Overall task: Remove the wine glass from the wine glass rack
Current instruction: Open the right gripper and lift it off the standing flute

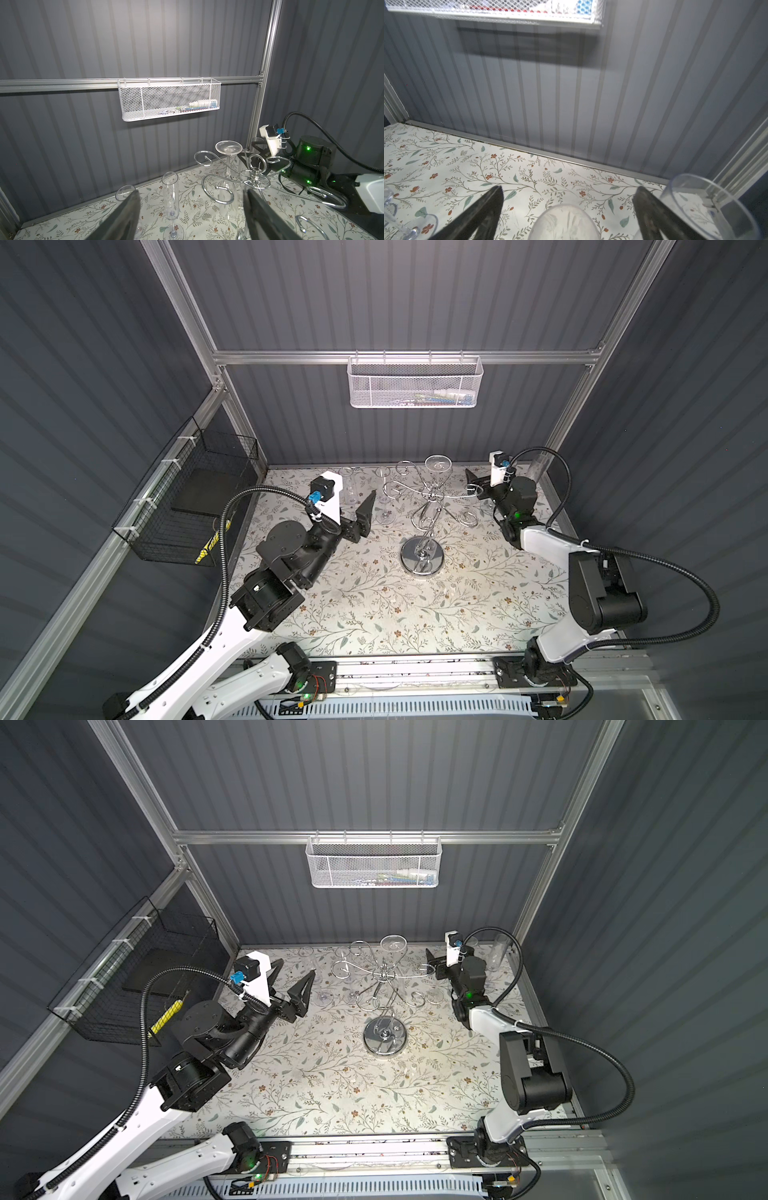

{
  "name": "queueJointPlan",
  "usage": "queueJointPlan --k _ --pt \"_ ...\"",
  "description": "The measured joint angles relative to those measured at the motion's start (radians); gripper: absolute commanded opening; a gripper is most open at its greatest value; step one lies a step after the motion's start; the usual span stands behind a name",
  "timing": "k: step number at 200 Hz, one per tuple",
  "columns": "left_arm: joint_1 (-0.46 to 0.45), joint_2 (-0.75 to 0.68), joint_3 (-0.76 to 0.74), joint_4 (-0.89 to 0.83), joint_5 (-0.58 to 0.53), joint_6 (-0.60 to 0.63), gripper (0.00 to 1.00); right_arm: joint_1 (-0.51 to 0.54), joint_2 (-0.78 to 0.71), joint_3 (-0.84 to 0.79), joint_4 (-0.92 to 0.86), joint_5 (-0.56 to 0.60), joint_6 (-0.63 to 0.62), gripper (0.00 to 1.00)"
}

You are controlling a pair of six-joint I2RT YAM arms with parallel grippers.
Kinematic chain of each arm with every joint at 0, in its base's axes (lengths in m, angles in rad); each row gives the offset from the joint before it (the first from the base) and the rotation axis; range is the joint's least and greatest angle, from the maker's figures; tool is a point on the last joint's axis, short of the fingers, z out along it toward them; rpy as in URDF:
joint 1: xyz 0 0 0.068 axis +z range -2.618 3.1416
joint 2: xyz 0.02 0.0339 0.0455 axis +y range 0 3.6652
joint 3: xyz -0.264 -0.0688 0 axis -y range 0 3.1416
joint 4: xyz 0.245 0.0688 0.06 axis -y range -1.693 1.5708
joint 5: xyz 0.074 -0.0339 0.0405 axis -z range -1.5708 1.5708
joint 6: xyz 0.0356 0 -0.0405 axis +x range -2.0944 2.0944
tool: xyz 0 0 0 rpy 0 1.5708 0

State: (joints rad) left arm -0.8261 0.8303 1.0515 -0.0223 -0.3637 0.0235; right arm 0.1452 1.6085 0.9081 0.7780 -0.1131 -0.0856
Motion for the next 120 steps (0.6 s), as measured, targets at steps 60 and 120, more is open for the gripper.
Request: queueJointPlan --k 60,120 --pt "0.0 -0.011 0.008 -0.03 0.024 0.0 0.81 0.001 -0.164 -0.039 -0.082 0.005 -0.027 0.99" --pt "0.0 -0.01 0.1 -0.105 0.08 0.0 0.81 0.003 -0.375 -0.071 -0.237 0.042 -0.005 0.99"
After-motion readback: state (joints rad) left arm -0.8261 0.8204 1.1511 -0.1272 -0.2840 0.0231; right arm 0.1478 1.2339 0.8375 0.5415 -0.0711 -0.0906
